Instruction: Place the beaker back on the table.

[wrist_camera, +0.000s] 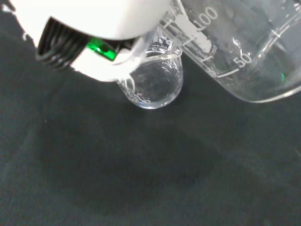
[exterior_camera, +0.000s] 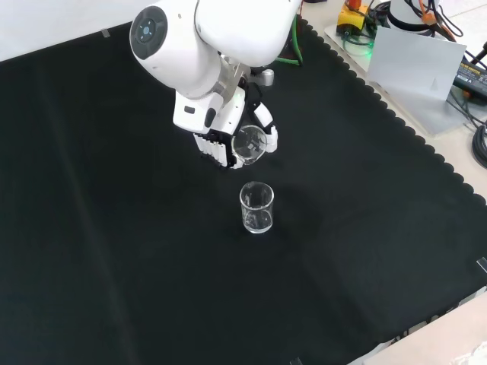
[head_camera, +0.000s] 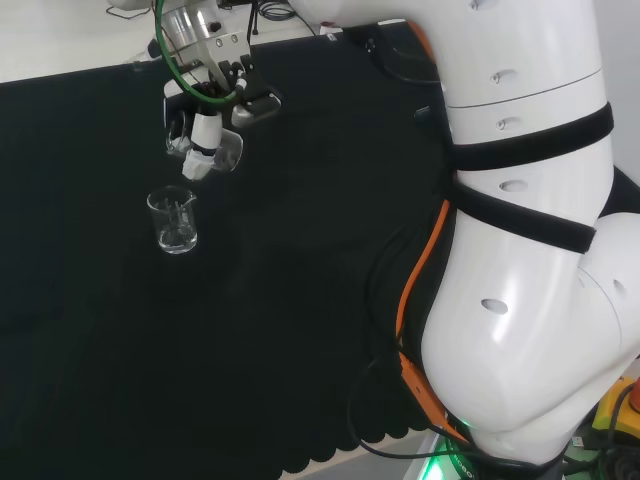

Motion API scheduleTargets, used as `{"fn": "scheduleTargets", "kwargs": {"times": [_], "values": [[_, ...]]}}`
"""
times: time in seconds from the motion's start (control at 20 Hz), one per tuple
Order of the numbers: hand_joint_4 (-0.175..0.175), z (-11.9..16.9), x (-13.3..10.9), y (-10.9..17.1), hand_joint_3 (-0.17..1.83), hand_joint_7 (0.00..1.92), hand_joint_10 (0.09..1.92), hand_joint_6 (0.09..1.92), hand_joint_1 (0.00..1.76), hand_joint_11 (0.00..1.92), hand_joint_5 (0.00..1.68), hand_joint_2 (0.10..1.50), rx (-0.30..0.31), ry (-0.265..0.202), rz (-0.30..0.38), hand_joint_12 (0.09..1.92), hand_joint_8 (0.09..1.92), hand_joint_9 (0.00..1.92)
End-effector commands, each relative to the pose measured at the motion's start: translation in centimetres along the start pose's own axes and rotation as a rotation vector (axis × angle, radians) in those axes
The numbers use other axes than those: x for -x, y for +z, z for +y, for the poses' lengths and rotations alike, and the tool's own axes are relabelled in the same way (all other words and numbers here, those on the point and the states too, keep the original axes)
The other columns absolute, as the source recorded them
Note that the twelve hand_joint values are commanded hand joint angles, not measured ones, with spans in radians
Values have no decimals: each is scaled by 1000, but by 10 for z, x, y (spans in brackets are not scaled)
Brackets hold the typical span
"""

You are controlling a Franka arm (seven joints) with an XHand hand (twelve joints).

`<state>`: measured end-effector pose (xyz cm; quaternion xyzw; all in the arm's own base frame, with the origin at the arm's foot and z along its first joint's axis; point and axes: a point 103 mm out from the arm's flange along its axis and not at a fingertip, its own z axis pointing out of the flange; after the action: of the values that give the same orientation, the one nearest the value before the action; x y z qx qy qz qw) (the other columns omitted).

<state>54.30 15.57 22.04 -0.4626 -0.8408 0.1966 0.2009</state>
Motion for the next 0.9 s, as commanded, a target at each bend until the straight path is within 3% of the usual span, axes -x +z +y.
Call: {"fn": "scheduleTargets", "kwargs": {"times": [0.05, 0.15, 0.3, 0.65, 0.9], "values": [[-175, 1, 28, 4, 902, 1126, 1051, 1114, 1289, 1044, 1066, 617, 108, -118, 152, 936, 1094, 1368], [-175, 1, 38, 5, 901, 1126, 1051, 1114, 1289, 1043, 1065, 618, 132, -123, 172, 936, 1095, 1367], [-175, 7, 48, 10, 900, 1125, 1051, 1115, 1289, 1042, 1064, 619, 161, -96, 185, 937, 1095, 1366], [-175, 19, 75, 20, 894, 1121, 1050, 1117, 1288, 1030, 1061, 624, 302, -114, 262, 935, 1098, 1361], [-175, 31, 89, 27, 886, 1118, 1048, 1118, 1288, 1021, 1058, 629, 345, -130, 312, 936, 1098, 1357]]}}
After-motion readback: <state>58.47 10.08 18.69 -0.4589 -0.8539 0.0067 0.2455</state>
